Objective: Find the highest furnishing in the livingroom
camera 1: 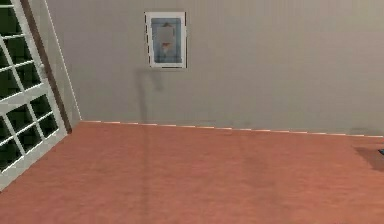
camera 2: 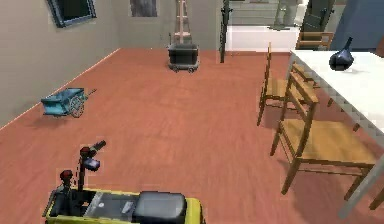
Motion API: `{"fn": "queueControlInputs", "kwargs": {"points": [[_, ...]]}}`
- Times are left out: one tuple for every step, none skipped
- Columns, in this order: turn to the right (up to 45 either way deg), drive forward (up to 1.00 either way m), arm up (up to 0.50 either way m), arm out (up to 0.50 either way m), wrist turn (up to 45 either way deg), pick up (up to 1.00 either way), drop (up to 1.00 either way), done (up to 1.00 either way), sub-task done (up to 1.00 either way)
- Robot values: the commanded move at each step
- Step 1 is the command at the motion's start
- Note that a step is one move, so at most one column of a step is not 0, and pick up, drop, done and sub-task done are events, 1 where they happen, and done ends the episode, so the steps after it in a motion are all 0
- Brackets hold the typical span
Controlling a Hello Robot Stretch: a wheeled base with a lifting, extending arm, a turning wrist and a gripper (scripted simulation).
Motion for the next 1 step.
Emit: {"fn": "queueControlInputs", "kwargs": {"points": [[3.0, 0.00, 0.00, 0.00, 0.0, 0.00, 0.00, 0.00, 0.00]]}}
